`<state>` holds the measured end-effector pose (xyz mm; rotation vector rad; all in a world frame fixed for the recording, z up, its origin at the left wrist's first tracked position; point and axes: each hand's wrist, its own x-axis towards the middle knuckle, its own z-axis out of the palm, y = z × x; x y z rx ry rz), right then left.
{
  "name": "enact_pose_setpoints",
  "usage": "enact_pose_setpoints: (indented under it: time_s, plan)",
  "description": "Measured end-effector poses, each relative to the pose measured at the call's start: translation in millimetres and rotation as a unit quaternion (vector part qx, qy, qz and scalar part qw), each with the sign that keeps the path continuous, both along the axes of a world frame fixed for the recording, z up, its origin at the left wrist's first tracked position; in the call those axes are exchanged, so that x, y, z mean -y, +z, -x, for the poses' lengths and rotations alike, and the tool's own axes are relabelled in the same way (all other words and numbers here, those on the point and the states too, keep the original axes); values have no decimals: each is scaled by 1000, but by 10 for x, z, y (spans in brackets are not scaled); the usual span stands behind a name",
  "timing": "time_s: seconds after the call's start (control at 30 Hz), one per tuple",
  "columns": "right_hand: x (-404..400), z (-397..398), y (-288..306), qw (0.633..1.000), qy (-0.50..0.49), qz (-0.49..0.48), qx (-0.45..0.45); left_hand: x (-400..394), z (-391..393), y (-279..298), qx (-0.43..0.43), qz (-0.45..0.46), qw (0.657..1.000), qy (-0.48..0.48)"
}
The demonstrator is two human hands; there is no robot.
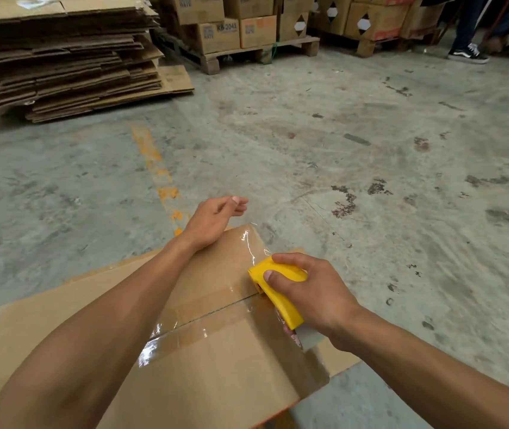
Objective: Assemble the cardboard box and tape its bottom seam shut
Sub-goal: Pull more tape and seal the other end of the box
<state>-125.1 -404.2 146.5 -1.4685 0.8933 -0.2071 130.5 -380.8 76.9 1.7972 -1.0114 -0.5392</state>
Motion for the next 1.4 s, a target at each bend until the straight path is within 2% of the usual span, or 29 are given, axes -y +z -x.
enact_pose_setpoints:
  time_s: [0.07,0.27,0.37,0.47,0.53,0.63,0.87,0.97,1.13,1.27,1.4]
  plan:
    - [-4,5,12,1000,1,0,1,-32,54,16,-34,-28,998,-40]
    - [-15,46,69,998,22,54,-14,-54,34,17,-10,-132,988,-79]
    - [1,17,25,999,17,49,-13,-64,78,38,82,-185,975,-94]
    - [37,-16,-37,1000,7,-10,4,-155,196,14,213,-152,958,-113]
    - [66,-24,-58,999,-1,-33,7,-232,279,-53,292,-126,935,-158]
    - [88,-33,-27,999,-6,-40,3,-305,407,-194,347,-129,900,-230]
    - [19,104,41,999,12,-38,-16,-334,320,-222,405,-171,860,-260]
    - [-69,454,34,998,29,-49,-23,-341,336,-226,413,-170,854,-266]
    - [-147,647,-39,999,-9,-26,-18,-366,458,-189,422,-173,858,-237]
    - [-146,633,-52,999,-18,-2,-28,-495,850,-232,452,-135,824,-313]
    - [-121,541,-27,1000,-7,-1,-30,-462,746,-224,452,-146,816,-329]
